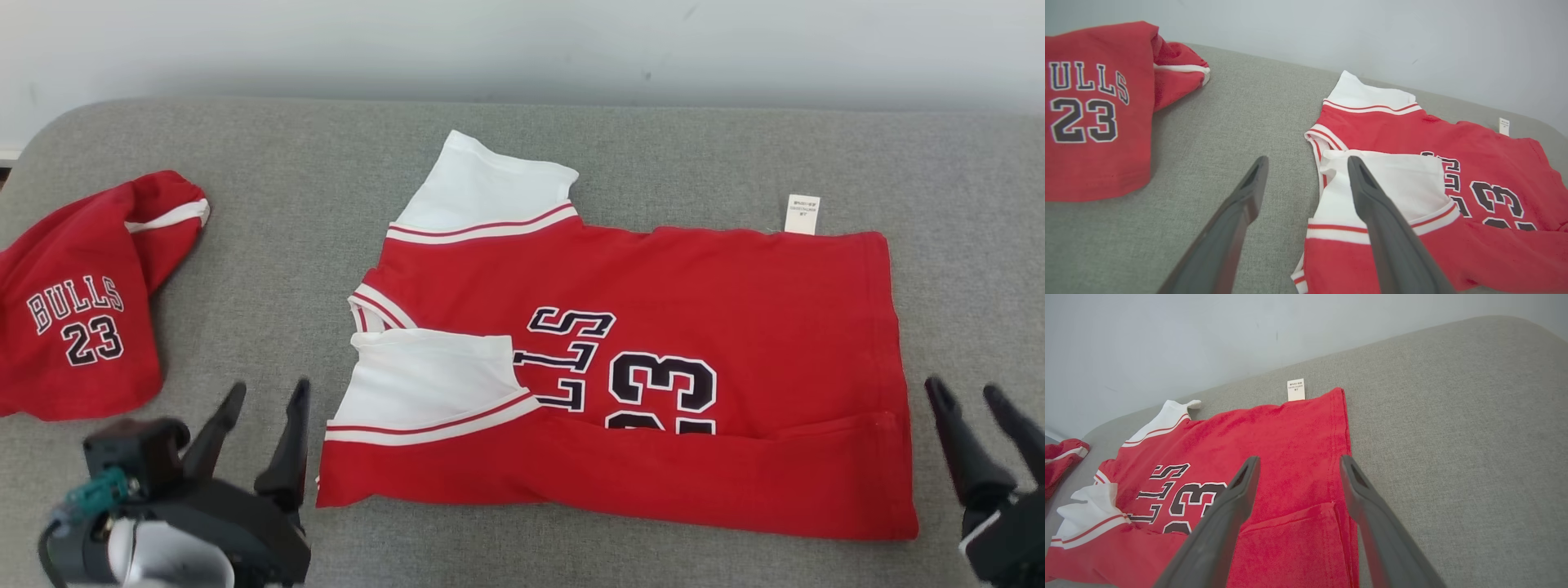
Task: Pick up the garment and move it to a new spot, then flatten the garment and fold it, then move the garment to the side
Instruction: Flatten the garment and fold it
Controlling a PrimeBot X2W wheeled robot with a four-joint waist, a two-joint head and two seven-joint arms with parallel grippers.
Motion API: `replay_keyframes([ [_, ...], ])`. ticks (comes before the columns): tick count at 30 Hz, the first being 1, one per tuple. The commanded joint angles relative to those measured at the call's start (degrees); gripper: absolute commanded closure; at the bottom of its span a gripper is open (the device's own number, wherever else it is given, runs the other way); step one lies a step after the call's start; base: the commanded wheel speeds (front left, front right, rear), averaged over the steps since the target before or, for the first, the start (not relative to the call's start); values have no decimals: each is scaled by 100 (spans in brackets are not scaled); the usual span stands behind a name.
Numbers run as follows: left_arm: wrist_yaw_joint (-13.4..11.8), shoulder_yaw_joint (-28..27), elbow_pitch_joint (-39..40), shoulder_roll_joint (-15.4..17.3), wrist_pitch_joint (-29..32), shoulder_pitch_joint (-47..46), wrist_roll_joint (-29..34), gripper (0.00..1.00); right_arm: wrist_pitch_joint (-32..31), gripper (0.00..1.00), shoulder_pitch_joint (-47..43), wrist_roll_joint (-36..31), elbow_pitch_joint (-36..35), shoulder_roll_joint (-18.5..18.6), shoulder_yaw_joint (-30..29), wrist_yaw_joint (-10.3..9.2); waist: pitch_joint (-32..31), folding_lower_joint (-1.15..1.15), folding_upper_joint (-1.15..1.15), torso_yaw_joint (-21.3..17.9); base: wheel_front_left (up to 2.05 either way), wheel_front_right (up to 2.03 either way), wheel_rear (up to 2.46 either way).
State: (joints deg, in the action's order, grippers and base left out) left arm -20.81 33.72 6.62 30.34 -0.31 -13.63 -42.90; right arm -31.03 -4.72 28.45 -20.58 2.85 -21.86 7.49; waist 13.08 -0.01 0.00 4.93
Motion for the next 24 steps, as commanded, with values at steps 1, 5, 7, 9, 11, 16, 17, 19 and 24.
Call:
replay_keyframes([
  [1, -81, 36, 18, 97, -12, 165, 121, 0, 92, 0, -164, 63, -11, 9, 48, 0, 17, 1, 0, -21, 0, 0, 0],
  [5, -170, 140, 15, 127, -23, 436, 134, 0, 249, 0, -581, 88, 222, 9, 184, -1, 37, 1, 0, -70, 0, 0, 0],
  [7, -178, 193, -70, 123, -3, 512, 146, 0, 302, 0, -698, 132, 385, 9, 251, 0, 32, 1, 0, -81, 0, 0, 0],
  [9, -151, 265, -226, 99, 54, 521, 140, 0, 330, 0, -771, 154, 575, 11, 297, 0, 44, 1, 0, -97, 0, 0, 0],
  [11, -153, 302, -393, 60, 101, 468, 126, 0, 348, 0, -779, 54, 720, 11, 340, 0, 54, 1, 0, -101, 0, 0, 0],
  [16, -79, 469, -775, 14, 352, 303, 136, 0, 361, 0, -613, -42, 1162, 10, 405, 0, 85, 1, 0, -92, 0, 0, 0],
  [17, -47, 494, -861, -5, 383, 267, 137, 0, 388, 0, -573, -49, 1246, 9, 415, 0, 78, 1, 0, -90, 0, 0, 0],
  [19, 14, 563, -1025, -45, 418, 217, 150, 0, 398, 0, -559, -47, 1446, 9, 433, -1, 40, 1, 0, -79, 0, 0, 0],
  [24, 74, 655, -1426, -155, 536, 146, 58, 0, 455, 0, -536, -93, 1767, 10, 446, 0, -42, 1, 0, -47, 0, 0, 0],
])
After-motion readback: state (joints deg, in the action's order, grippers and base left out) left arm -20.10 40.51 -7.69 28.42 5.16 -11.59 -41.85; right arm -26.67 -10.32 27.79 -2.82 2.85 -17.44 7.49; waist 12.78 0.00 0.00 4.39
